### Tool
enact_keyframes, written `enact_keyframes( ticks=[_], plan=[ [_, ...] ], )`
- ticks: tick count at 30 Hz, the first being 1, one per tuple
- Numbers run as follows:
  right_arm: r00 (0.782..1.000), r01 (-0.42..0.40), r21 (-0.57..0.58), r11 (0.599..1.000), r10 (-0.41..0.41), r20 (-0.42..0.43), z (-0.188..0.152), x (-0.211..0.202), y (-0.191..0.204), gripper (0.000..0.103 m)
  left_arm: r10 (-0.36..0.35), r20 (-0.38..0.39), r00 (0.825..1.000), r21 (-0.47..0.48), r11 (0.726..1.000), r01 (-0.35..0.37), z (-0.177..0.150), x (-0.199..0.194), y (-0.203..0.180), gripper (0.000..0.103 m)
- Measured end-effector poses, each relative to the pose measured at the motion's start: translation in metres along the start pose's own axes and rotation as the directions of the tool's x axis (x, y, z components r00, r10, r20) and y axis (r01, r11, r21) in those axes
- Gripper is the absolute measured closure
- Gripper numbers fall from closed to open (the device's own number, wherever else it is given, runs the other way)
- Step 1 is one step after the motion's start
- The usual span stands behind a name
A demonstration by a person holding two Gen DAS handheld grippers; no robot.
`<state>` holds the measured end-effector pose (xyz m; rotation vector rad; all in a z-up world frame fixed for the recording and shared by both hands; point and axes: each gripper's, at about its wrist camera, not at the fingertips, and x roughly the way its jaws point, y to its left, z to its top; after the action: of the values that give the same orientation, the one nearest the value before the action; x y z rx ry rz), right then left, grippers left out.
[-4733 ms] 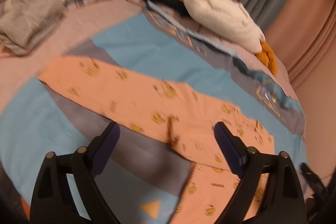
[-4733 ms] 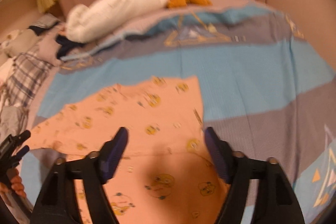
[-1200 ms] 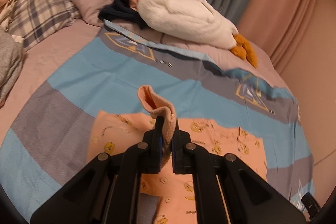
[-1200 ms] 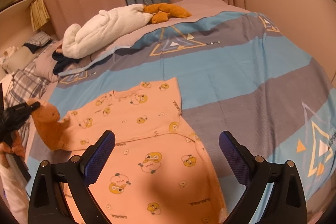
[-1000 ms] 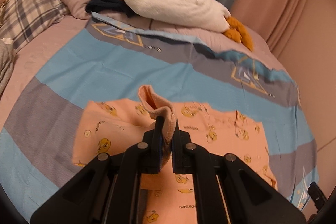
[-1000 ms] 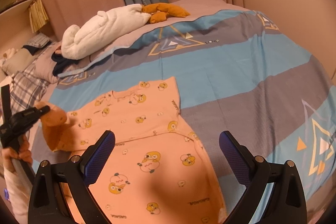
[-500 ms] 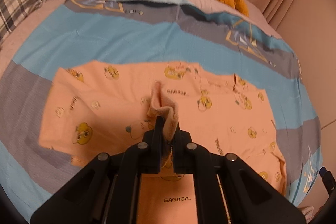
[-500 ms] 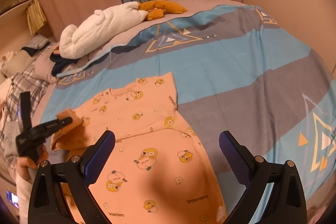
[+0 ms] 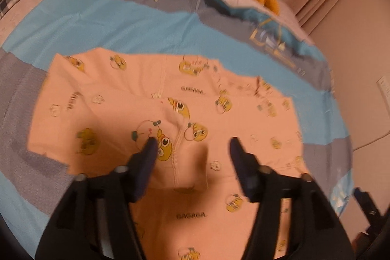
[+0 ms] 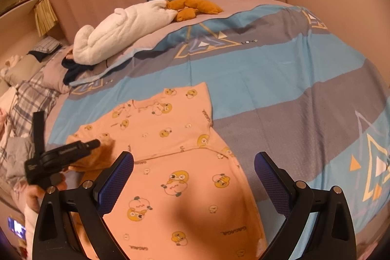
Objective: Fold small clothes
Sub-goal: 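Grasp the folded onesie end with the right tool and lift it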
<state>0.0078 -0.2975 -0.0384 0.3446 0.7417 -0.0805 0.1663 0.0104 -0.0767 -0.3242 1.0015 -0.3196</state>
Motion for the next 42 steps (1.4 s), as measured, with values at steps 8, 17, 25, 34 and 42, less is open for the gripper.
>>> enact_keyframes(
  ticks=[8, 17, 25, 34, 42],
  plan=[
    [0.989, -0.132, -0.025, 0.991, 0.130, -0.070, 0.012, 0.023, 0.030, 0.004, 0.105, 0.156, 0.982, -0.122, 0.989, -0.087, 0.006, -0.079, 0.045, 0.036],
    [0.895, -0.342, 0.006, 0.940, 0.328, -0.302, 0.015, 0.102, 0.112, 0.017, 0.204, 0.161, 0.966, -0.331, 0.933, -0.142, -0.026, -0.117, 0.111, 0.036],
    [0.895, -0.214, -0.087, 0.973, 0.160, -0.415, -0.001, 0.172, 0.167, 0.033, 0.250, 0.153, 0.956, -0.394, 0.903, -0.173, -0.044, -0.134, 0.137, 0.036],
    [0.911, -0.151, -0.229, 0.962, 0.046, -0.409, -0.010, 0.186, 0.192, 0.087, 0.241, 0.154, 0.958, -0.433, 0.888, -0.154, -0.050, -0.136, 0.153, 0.037],
    [0.930, -0.201, -0.293, 0.935, 0.088, -0.358, 0.005, 0.156, 0.195, 0.097, 0.234, 0.162, 0.959, -0.437, 0.888, -0.143, -0.049, -0.138, 0.154, 0.037]
  ],
)
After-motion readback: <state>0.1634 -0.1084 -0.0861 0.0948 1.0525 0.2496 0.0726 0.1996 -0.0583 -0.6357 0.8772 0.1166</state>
